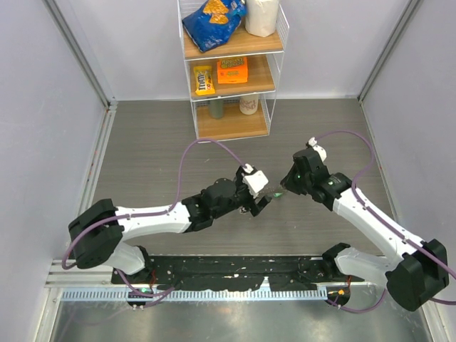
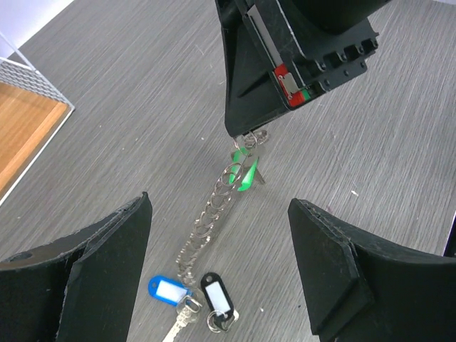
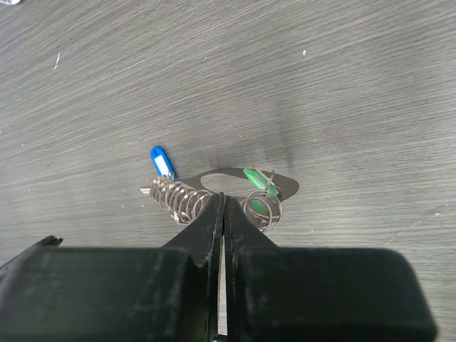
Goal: Put the keys on the keyring
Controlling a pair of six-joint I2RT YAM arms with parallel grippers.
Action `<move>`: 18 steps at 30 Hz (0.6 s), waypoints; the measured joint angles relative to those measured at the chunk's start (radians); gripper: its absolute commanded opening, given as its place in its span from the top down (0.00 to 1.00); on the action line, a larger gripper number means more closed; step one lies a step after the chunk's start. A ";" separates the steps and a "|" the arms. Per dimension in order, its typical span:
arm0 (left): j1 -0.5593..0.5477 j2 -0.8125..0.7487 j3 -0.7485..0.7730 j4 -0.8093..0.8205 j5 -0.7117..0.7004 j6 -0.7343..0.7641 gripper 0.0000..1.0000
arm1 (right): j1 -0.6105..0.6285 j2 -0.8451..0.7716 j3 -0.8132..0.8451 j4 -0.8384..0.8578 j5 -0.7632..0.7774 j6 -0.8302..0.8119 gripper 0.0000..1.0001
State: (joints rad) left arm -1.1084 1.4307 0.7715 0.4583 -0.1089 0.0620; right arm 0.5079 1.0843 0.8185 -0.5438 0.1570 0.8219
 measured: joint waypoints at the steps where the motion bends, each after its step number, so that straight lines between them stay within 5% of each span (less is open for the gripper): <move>1: -0.002 0.010 0.007 0.005 0.002 0.000 0.16 | -0.001 -0.007 -0.001 -0.010 0.001 -0.002 0.95; 18: -0.015 0.150 0.072 0.106 0.055 0.038 0.18 | -0.002 -0.070 -0.001 -0.084 0.007 0.000 0.95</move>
State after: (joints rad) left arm -1.1233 1.5810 0.8433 0.5648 -0.0536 0.0998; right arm 0.5064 1.0142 0.8177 -0.6273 0.1638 0.8223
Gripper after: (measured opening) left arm 0.829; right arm 0.057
